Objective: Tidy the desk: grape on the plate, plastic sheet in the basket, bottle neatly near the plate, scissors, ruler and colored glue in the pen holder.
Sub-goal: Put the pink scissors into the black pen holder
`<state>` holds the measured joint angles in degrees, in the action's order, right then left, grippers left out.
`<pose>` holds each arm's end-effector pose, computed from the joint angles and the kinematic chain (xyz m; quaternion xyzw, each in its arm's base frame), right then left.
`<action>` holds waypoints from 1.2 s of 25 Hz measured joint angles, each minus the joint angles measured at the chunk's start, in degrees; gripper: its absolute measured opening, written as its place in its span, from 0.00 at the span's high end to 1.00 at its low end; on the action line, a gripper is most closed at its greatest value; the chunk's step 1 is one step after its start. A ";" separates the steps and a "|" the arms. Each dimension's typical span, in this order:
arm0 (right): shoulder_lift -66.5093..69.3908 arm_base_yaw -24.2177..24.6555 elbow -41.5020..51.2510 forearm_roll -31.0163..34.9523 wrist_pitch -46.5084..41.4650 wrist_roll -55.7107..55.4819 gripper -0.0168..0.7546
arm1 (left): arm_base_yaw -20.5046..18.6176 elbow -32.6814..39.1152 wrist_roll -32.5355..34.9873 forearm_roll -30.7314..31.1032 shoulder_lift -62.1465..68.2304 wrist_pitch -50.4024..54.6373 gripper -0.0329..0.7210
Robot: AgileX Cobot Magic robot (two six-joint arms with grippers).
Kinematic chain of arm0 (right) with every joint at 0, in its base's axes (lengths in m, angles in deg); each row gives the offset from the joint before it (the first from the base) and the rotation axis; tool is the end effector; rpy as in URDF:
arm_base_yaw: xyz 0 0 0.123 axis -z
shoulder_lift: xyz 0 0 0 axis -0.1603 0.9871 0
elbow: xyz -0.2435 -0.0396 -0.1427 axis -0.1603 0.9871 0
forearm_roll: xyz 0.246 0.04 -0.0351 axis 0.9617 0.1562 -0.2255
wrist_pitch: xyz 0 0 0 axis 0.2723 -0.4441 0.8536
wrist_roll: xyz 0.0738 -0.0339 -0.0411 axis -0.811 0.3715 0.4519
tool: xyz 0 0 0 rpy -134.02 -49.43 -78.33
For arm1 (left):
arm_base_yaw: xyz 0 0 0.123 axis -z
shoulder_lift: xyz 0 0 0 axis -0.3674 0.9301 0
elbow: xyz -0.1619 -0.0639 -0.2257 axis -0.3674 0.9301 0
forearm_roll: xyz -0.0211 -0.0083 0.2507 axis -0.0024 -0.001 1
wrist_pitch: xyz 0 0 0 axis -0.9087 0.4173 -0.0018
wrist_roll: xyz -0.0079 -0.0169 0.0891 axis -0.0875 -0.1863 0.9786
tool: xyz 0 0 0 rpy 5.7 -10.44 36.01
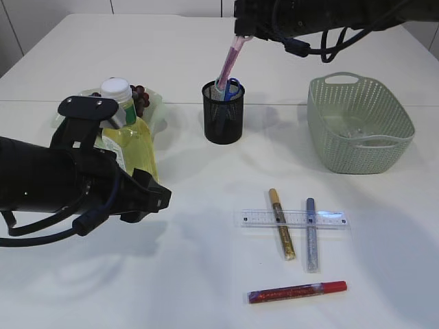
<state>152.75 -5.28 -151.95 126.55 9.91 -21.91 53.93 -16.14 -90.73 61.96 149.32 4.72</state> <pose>0.4553 0.1534 0.2890 -0.1374 0.8210 0.2707 0.4835 0.2450 -0.1679 0.1870 0.1721 0.9062 -0.2000 0.3305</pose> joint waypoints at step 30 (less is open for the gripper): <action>12.67 0.20 -9.04 -3.89 -2.83 0.47 0.39 | 0.00 0.00 5.06 0.00 0.00 0.11 0.43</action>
<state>165.42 -5.07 -160.99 122.66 7.08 -21.44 53.93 -16.14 -85.67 61.96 149.32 4.83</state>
